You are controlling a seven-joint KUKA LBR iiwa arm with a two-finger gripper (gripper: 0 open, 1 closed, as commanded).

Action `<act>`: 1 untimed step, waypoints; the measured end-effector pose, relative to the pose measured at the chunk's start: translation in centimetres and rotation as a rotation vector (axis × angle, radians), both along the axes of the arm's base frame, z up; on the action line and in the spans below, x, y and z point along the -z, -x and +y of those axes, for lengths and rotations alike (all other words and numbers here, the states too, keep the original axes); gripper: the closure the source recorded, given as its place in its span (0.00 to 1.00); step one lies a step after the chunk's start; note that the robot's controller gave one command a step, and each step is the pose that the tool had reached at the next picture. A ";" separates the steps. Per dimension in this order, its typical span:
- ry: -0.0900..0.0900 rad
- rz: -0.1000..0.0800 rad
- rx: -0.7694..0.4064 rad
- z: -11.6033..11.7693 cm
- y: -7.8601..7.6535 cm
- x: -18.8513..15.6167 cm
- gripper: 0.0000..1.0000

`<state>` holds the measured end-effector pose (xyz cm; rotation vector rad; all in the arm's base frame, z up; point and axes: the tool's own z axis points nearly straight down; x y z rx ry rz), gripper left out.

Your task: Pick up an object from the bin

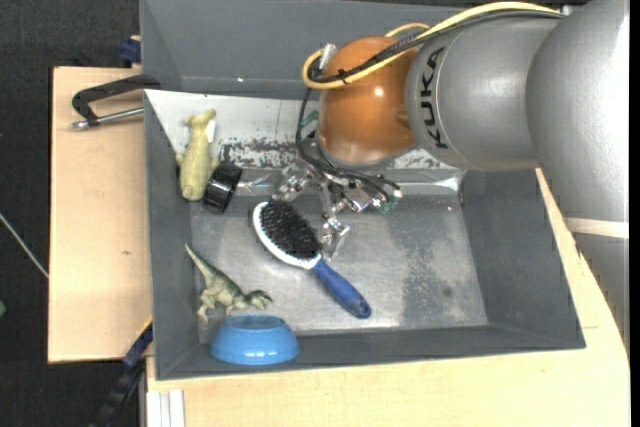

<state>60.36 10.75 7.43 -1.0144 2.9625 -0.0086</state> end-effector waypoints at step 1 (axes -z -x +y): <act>-0.004 0.004 -0.307 5.5 0.2 -0.2 0.00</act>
Offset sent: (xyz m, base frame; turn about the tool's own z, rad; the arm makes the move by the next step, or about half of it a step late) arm -0.0035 0.0529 0.0006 -0.3074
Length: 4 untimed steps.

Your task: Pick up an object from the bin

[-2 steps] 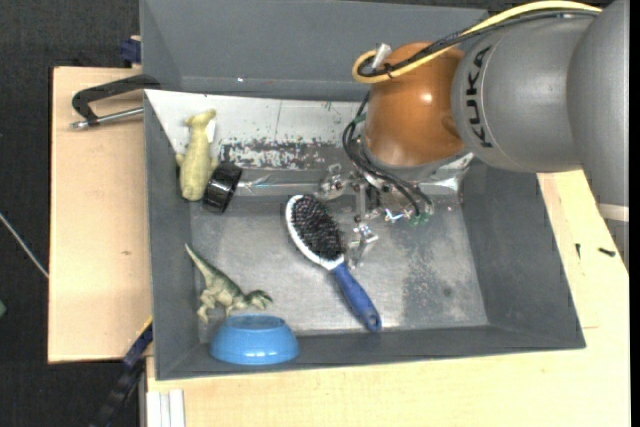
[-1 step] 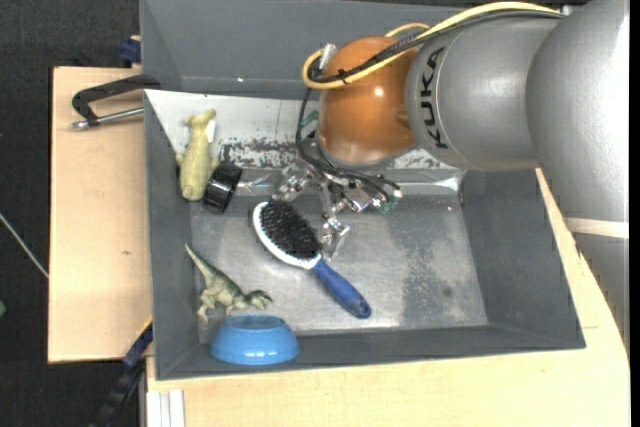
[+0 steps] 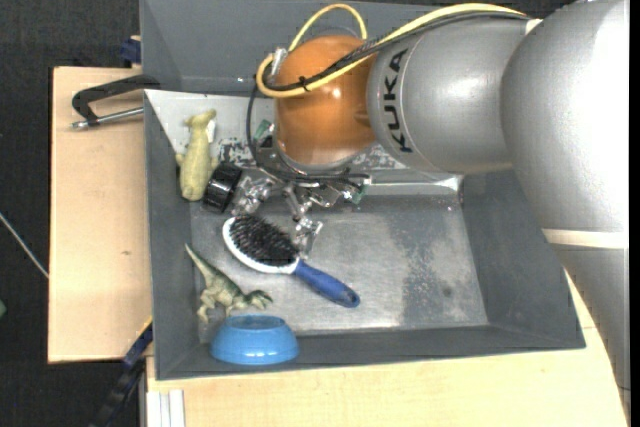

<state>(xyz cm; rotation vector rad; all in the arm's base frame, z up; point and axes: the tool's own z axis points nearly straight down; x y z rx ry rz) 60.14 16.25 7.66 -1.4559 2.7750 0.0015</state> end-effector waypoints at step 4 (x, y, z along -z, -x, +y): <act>0.002 -0.010 -0.576 -1.7 10.0 -2.1 1.00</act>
Offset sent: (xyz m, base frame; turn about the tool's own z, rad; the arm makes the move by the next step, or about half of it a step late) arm -0.0440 -0.0054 -0.0066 -0.2379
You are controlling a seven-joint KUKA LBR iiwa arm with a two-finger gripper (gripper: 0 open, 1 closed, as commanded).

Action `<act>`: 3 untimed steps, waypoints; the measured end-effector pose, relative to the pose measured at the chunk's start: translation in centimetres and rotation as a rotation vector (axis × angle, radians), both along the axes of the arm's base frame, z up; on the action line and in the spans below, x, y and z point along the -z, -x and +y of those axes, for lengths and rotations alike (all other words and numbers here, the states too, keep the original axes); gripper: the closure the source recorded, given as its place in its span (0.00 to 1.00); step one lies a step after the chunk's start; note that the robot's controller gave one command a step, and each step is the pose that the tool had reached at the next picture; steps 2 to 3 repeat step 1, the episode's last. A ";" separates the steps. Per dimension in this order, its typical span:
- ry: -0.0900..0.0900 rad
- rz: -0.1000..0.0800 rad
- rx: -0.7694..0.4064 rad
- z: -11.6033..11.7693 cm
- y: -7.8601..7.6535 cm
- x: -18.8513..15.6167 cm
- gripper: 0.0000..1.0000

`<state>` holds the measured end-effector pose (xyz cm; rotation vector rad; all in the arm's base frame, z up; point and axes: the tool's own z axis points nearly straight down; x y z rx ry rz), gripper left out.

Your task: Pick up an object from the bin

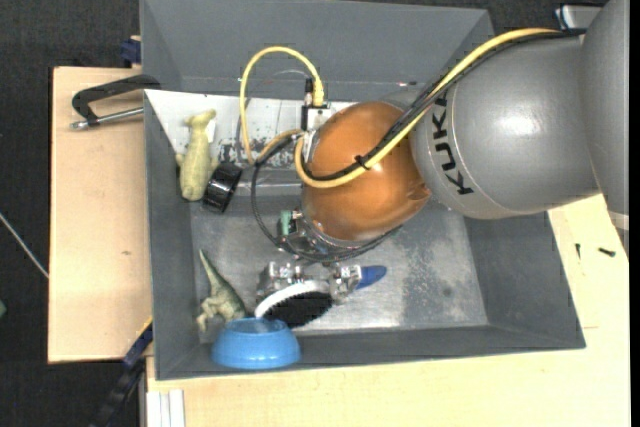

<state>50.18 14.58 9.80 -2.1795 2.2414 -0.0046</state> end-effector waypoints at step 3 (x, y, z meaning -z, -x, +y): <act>0.003 0.002 0.013 -0.2 0.2 -11.6 1.00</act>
Offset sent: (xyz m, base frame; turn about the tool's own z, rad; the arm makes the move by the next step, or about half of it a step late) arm -0.0038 -0.0036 0.1115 0.0098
